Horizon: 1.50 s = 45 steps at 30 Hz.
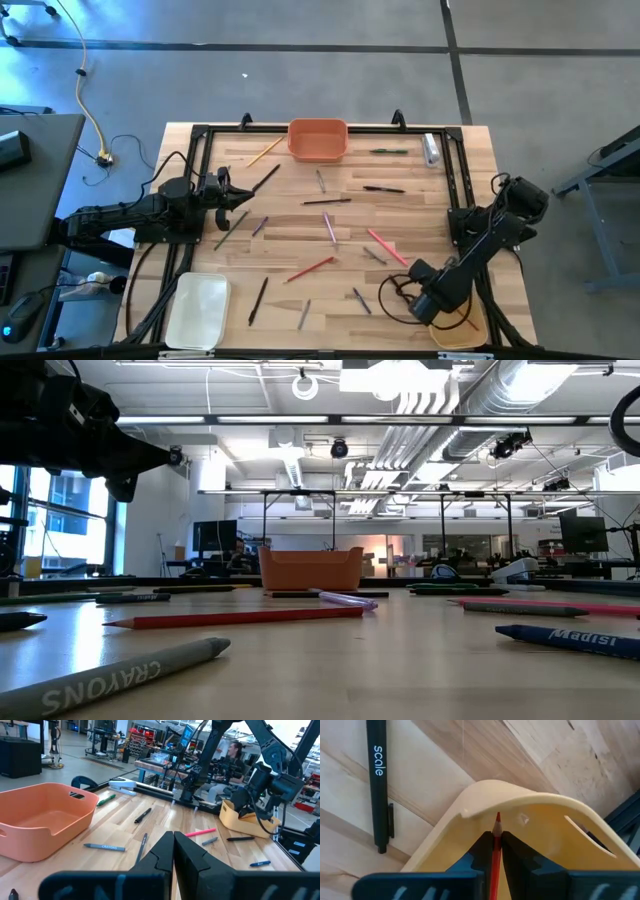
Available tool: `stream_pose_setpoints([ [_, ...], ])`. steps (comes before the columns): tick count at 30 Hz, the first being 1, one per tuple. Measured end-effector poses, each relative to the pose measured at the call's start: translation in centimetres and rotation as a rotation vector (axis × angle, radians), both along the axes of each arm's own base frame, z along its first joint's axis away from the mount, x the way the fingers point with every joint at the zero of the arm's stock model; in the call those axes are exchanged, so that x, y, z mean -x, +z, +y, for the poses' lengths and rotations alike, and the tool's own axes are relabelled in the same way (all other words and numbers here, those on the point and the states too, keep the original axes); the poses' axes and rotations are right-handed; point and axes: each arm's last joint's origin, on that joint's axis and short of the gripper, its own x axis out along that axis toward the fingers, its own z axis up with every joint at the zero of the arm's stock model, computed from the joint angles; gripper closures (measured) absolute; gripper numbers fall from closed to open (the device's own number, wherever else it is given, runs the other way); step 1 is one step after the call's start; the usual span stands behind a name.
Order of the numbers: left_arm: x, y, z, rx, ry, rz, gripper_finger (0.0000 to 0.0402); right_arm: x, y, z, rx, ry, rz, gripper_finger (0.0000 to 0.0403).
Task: Sort crayons/erasers/pens/pencils in bins
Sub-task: Put the red pencil into the yellow bin, then put the black pen into the white bin
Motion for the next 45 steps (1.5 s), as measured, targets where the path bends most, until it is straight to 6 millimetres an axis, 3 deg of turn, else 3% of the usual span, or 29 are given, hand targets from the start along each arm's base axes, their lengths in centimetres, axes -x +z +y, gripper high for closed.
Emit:
stream_pose_setpoints([
  [7,0.0,0.0,0.0,0.0,0.0,-0.001,0.0401,0.0,0.0,0.0,-0.014,0.051,0.008,0.0316],
  [11,0.0,0.0,0.0,0.0,0.0,0.0,0.0401,0.1,0.3,0.1,-0.053,0.116,0.041,0.0309],
  [19,0.0,0.0,0.0,0.0,0.0,0.0,0.0401,0.5,3.7,1.0,0.028,0.34,-0.01,0.0372],
  [24,0.0,0.0,0.0,0.0,0.0,-0.001,0.0401,0.8,6.9,0.9,0.079,0.471,-0.279,0.0397],
  [28,0.0,0.0,0.0,0.0,0.0,0.0,0.0401,1.0,8.3,-0.8,0.202,0.574,-0.52,0.0402],
  [31,0.0,0.1,0.0,-0.003,0.0,-0.009,0.0401,0.9,8.3,-2.8,0.265,0.625,-0.67,0.0402],
  [37,0.0,0.1,0.0,-0.002,0.0,-0.007,0.0401,0.2,5.6,-7.2,0.292,0.676,-0.924,0.0403],
  [45,0.0,0.2,0.0,-0.006,0.0,-0.02,0.0401,-0.5,2.9,-12.1,0.479,0.738,-1.271,0.0403],
])
